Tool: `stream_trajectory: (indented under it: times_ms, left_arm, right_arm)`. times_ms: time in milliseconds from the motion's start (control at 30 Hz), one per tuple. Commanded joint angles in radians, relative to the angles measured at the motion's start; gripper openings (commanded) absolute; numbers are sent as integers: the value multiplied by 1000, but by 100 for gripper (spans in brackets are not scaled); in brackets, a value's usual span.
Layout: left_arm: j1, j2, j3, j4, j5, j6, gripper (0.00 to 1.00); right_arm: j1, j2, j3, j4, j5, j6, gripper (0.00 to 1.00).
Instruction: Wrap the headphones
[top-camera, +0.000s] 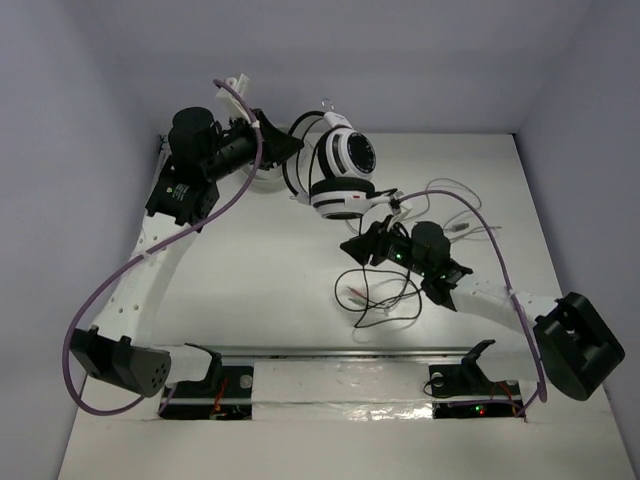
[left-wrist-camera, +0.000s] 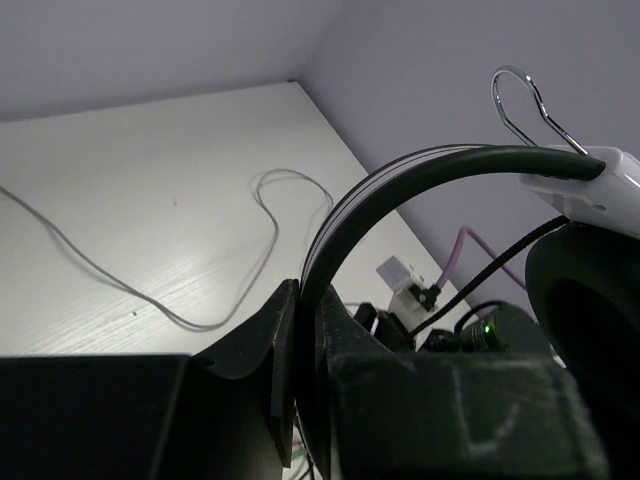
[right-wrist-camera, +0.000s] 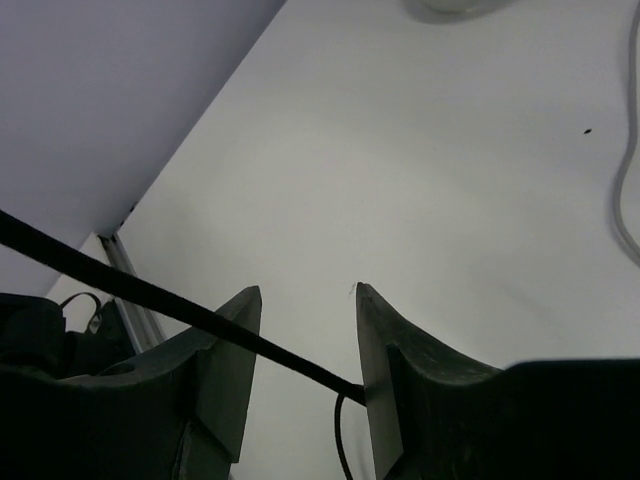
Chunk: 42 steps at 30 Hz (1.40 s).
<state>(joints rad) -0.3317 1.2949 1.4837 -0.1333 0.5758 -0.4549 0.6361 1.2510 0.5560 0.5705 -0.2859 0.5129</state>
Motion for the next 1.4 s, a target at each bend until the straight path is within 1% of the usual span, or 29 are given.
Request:
stream_trajectory:
  times_ms: [0,167,267,400,500,533,600,633,700,800,867,900,933,1000,1033,1067,1100,1133,1167,1200,1233,1267,1300,1333,1367]
  left_arm:
    - [10,-42,107,31,-121,-54,0]
    - [10,-39,118,61,-155,-91,0]
    - [10,-34,153,38,-195,-90,0]
    - [10,-29,197,14,-263,-99,0]
    - [10,-13,254,-31,-307,-100,0]
    - [10,-5,291,-72,-351,-84,0]
    - [10,4,312,-94,-396,-73,0]
    - [10,3,311,-94,-433,-71,0]
    - [10,3,299,-82,-456,-82,0]
    - [10,10,254,-54,-528,-97,0]
    - [10,18,213,-37,-608,-97,0]
    - [10,26,196,-26,-629,-100,0]
    - [10,33,172,-16,-680,-97,0]
    - [10,56,155,-15,-732,-82,0]
    - [10,63,132,-11,-793,-73,0]
    - [10,67,115,-5,-819,-64,0]
    - [10,72,96,1,-844,-61,0]
    - [10,73,55,11,-893,-50,0]
    - [0,72,35,18,-928,-41,0]
    - [-21,73,18,21,-965,-34,0]
    - [-30,75,-18,27,-1022,-24,0]
    - [-42,75,-35,32,-1043,-16,0]
    - [-67,75,-51,31,-1066,-13,0]
    - [-79,75,-65,29,-1093,-10,0]
    - [-95,73,-97,27,-1105,1,0]
  right_arm:
    - [-1,25,-21,123,-48,41,49]
    - [-1,137,-1,199,-104,67,50]
    - [-1,157,-1,258,-111,87,48]
    - [19,186,18,256,-121,85,48]
    - [31,220,19,275,-125,91,48]
    - [57,225,18,276,-124,93,48]
    - [76,228,2,292,-124,101,48]
    - [95,229,-4,299,-131,105,48]
    - [123,229,-16,318,-136,117,48]
    - [198,220,-24,318,-121,119,49]
    - [244,202,-39,315,-107,115,48]
    - [255,197,-45,319,-107,122,47]
    - [266,192,-62,327,-122,131,46]
    - [299,153,-80,319,-130,148,40]
    - [315,130,-91,309,-116,150,37]
    - [327,67,-102,283,-108,150,26]
    - [356,27,-100,194,-102,150,22]
    - [375,-16,-90,139,-64,142,19]
    - [390,-62,-73,61,-40,130,10]
    - [405,-144,-6,-122,-13,92,8]
    - [419,-180,33,-212,10,72,6]
    - [428,-209,76,-303,52,55,2]
    - [428,-234,167,-475,71,23,0]
    - [428,-263,218,-556,88,1,0]
    - [428,-272,270,-654,137,-23,0]
